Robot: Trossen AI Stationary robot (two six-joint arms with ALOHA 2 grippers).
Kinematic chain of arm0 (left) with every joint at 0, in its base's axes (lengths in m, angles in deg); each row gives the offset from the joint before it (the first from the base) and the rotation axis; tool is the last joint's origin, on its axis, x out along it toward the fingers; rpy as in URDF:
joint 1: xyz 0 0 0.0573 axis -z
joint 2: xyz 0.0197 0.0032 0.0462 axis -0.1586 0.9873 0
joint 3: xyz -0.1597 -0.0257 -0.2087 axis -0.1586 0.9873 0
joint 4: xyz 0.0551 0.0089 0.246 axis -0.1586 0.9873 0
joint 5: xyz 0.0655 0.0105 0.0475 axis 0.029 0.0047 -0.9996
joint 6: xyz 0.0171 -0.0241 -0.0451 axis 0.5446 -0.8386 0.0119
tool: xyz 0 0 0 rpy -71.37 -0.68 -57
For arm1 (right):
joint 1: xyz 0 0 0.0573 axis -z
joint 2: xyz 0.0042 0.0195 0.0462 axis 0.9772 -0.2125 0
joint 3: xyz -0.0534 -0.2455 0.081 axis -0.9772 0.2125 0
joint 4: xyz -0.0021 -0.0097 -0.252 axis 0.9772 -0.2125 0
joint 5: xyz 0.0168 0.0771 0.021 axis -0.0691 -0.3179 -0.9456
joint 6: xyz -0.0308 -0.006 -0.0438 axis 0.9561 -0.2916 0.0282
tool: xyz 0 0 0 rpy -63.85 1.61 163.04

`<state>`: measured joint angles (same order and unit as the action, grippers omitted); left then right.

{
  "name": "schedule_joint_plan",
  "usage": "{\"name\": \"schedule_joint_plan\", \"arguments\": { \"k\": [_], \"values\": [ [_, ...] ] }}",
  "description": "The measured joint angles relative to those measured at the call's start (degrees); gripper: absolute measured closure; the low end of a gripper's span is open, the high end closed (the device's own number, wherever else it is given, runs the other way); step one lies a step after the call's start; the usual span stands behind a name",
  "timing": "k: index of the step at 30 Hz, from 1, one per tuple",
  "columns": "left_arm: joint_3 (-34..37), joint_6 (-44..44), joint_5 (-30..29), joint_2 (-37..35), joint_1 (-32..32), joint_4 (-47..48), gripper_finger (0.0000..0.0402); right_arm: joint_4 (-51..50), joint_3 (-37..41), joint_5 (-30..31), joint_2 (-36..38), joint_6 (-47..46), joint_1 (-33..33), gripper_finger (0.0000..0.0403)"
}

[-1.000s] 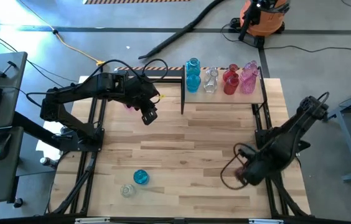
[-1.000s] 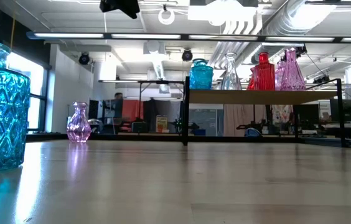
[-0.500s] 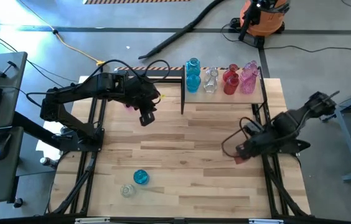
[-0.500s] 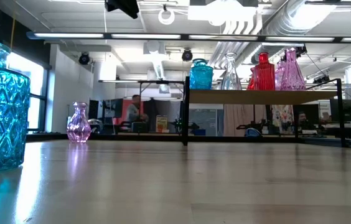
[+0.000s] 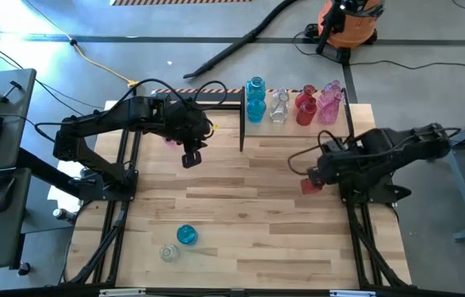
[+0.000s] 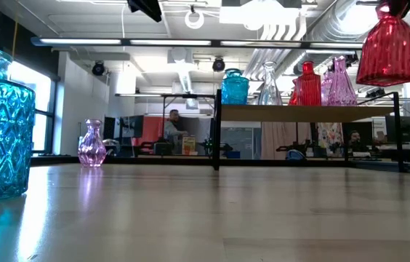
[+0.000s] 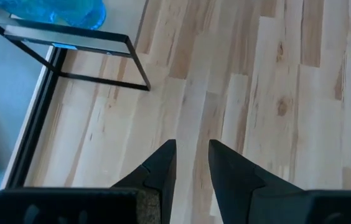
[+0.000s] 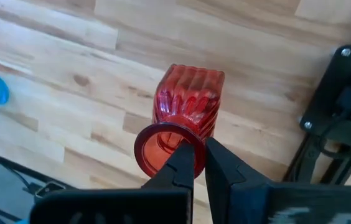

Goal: Sort vases onto shelf
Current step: Put the red vase on the shelf aligned with the other red vase

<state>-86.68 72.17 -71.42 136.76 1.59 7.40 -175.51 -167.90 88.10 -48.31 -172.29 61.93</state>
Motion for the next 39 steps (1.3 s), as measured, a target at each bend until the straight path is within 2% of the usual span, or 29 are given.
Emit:
{"name": "schedule_joint_plan", "arguments": {
  "k": [8, 15, 28, 39],
  "values": [
    [0.0, 1.65, -0.02, 0.0, 0.01, -0.03, 0.0316, 0.07, 0.0, -0.01, 0.28, 6.08, 7.67, 0.0403],
    [0.0, 2.92, -0.02, 0.0, 0.0, -0.08, 0.0316, 1.46, 0.0, -1.34, 0.28, 15.61, 15.29, 0.0403],
    [0.0, -0.67, 0.02, 0.0, -2.71, -0.08, 0.0316, 2.65, 0.0, -5.6, 0.28, 37.33, 33.96, 0.0403],
    [0.0, -2.06, 0.0, 0.0, -4.82, -0.1, 0.0316, 5.68, 0.0, -9.17, 0.14, 49.33, 48.03, 0.0403]
  ]
}}
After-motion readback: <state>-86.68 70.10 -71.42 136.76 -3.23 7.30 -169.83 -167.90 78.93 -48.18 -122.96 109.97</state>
